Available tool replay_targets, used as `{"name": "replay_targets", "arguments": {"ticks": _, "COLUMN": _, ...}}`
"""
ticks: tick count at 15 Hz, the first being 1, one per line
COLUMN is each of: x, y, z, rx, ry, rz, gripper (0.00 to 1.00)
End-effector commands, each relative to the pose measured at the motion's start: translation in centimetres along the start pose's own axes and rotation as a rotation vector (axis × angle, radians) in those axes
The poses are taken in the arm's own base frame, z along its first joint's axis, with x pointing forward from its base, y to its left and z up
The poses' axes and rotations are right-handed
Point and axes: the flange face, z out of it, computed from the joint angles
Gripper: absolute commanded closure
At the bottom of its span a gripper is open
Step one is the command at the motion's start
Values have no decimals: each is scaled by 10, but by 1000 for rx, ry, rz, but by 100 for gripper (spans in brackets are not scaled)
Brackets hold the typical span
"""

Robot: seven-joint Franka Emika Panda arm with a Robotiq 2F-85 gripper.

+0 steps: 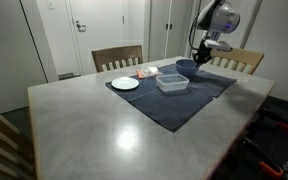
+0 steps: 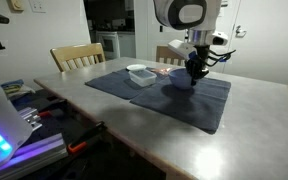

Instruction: Pour the contents from the blue bowl into the clear bowl

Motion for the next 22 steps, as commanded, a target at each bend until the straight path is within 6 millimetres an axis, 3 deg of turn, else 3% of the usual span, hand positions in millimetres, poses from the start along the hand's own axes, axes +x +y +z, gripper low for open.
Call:
{"name": "replay_targets", "arguments": {"ticks": 1, "x": -1, "y": -5, "z": -19, "rx": -6, "ry": 21, "rz": -2, "gripper": 99}}
{"name": "replay_targets", "arguments": {"ticks": 11, "x": -8, "y": -19, "z": -57, "rx": 3, "ry": 21, "rz": -43, "gripper": 99}}
{"name": "replay_targets", "arguments": {"ticks": 22, "x": -37, "y": -61, "z": -101, "rx": -33, "ry": -14, "rz": -92, "gripper": 99}}
